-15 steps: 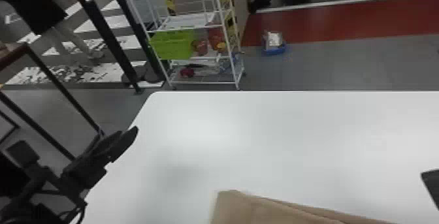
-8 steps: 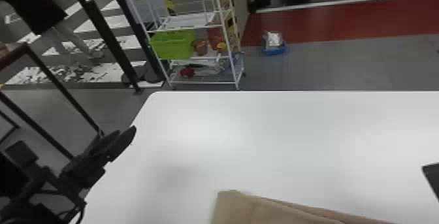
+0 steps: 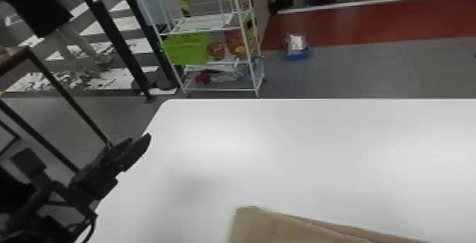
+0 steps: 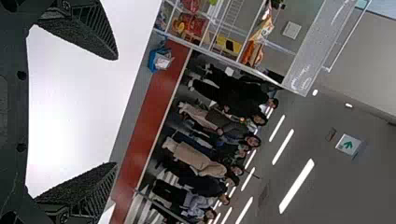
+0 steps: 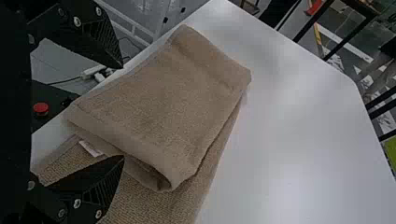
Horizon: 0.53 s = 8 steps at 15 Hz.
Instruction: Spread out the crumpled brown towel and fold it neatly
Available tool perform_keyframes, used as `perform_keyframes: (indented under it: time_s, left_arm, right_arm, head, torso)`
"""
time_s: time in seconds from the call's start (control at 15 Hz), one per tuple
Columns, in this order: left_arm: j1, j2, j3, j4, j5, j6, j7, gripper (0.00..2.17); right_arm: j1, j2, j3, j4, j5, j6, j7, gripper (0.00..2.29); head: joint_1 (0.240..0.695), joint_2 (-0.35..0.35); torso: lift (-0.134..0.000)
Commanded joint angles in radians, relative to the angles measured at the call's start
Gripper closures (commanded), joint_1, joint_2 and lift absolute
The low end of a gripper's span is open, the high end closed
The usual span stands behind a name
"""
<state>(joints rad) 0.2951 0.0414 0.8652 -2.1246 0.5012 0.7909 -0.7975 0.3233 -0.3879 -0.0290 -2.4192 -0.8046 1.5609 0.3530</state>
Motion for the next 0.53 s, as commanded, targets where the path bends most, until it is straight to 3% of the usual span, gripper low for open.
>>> perform_keyframes:
  time_s: [0.0,0.13,0.47]
  left_arm:
    - [-0.001,0.0,-0.006,0.0,-0.006,0.0,0.0,0.08]
    - [-0.001,0.005,-0.002,0.005,-0.006,0.0,0.0,0.08]
    - [-0.002,0.017,-0.005,0.026,-0.003,-0.018,0.0,0.08]
  right_arm:
    - [-0.004,-0.009,-0.002,0.011,0.004,0.011,-0.002,0.22]
    - [0.002,-0.017,-0.005,0.014,-0.007,0.011,-0.02,0.22]
    - [-0.061,-0.008,0.107,0.095,0.016,0.011,-0.054,0.28]
  head:
    - [0.695,0.35]
    - [0.695,0.35]
    - [0.695,0.35]
  torso:
    - [-0.122]
    - [-0.122]
    - [-0.122]
